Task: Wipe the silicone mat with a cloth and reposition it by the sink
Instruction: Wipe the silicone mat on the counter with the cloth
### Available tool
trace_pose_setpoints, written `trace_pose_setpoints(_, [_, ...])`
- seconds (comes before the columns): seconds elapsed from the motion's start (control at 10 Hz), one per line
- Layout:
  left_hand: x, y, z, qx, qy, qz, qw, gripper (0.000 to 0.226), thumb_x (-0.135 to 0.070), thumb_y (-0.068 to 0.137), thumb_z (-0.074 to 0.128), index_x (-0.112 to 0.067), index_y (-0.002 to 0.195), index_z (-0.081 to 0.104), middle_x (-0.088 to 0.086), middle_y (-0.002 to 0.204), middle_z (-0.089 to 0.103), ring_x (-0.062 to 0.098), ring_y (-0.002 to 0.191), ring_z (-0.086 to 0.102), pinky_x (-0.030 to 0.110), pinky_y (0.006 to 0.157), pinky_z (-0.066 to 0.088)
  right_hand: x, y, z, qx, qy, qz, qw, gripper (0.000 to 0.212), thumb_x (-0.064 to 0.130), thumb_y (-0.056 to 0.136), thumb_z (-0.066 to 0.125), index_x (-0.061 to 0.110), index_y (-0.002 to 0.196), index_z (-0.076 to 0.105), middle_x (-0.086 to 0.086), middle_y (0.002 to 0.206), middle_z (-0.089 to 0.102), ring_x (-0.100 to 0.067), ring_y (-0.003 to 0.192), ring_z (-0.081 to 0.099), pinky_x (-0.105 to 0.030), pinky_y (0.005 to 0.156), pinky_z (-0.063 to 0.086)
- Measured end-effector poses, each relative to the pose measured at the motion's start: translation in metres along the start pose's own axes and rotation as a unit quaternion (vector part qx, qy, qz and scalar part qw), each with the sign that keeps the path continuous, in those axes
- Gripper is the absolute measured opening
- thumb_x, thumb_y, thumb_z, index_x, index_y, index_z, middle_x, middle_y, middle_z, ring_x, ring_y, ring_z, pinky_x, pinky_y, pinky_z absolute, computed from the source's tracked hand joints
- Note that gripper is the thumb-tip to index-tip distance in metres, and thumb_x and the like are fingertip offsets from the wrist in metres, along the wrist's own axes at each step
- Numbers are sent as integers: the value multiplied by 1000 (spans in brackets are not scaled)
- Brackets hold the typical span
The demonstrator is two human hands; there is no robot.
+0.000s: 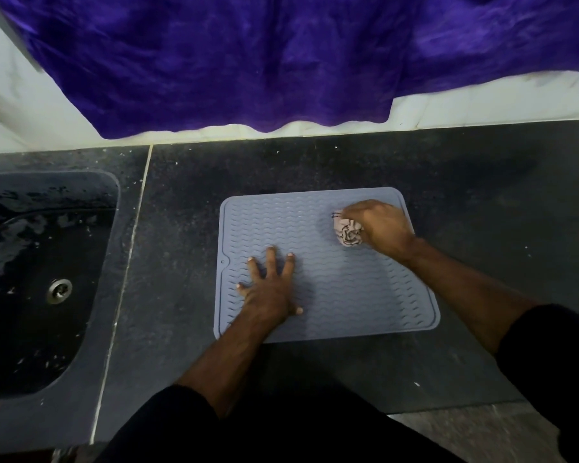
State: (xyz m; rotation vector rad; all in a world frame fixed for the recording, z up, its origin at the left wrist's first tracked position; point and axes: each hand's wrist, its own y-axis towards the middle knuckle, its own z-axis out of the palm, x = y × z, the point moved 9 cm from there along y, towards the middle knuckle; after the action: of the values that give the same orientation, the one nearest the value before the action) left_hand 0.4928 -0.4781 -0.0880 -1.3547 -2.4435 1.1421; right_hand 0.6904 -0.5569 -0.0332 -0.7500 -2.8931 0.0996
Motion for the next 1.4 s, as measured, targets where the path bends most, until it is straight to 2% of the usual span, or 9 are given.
trace_pose_setpoints(0.1, [-1,-2,0,5,0,-1,1000,112,-40,81,72,-33,151,-15,3,153,-37,41,140,-25,71,109,10,19,-7,18,16,26,-40,999,51,10,88,58,22,137,49,-2,149,40,-23,139,33,-33,116,19])
trace_pose_setpoints(0.2, [-1,-3,-2,3,-7,7,1000,112,-39,81,72,-33,151,-15,2,153,-36,40,140,-26,71,109,9,14,-13,22,27,12,-46,998,52,13,89,58,22,139,46,-1,150,39,-20,140,31,-31,117,18])
trace_pose_setpoints(0.4, [-1,-1,-1,0,-8,10,1000,112,-39,81,73,-33,151,-15,3,153,-36,41,140,-26,71,109,9,-10,-6,-5,1,-11,10,1000,47,21,83,68,18,129,57,-8,134,57,-27,125,50,-38,108,37])
trace_pose_setpoints(0.6, [1,-1,-1,-8,-9,18,1000,112,-41,80,73,-34,151,-14,3,153,-35,41,140,-25,71,109,8,11,-14,20,24,-10,-51,998,55,14,86,63,25,138,47,1,150,39,-19,140,32,-33,116,20])
trace_pose_setpoints(0.8, [-5,-4,-6,-8,22,13,1000,111,-39,81,73,-28,153,-11,8,156,-29,44,142,-18,69,110,13,-15,-29,12,17,-10,-12,1000,52,12,87,62,22,136,50,-2,148,42,-18,139,33,-29,116,17])
trace_pose_setpoints(0.9, [-14,-1,-18,-24,96,12,995,108,-47,79,71,-23,154,-4,13,158,-21,41,144,-14,67,112,9,-13,-31,10,9,20,-3,1000,54,12,85,66,21,136,50,-1,148,42,-18,139,34,-29,116,19])
trace_pose_setpoints(1.1, [-63,15,-17,-26,80,90,992,120,-55,72,74,-34,150,-15,3,157,-28,39,142,-21,66,110,0,-11,-27,-5,-58,47,-1,997,57,15,80,71,20,134,52,-3,146,45,-22,137,38,-36,117,24])
trace_pose_setpoints(1.3, [-62,23,6,17,108,68,992,123,-51,72,76,-35,149,-18,2,153,-37,44,139,-26,71,108,9,1,-26,26,20,-18,-32,999,49,15,91,53,25,139,46,3,152,36,-19,142,26,-33,118,15])
trace_pose_setpoints(1.4, [-61,23,6,19,90,72,993,124,-50,72,77,-38,148,-20,1,152,-39,43,139,-28,72,108,7,-21,-35,15,-4,-2,-12,1000,44,21,90,58,18,134,52,-5,144,48,-23,136,39,-36,116,25])
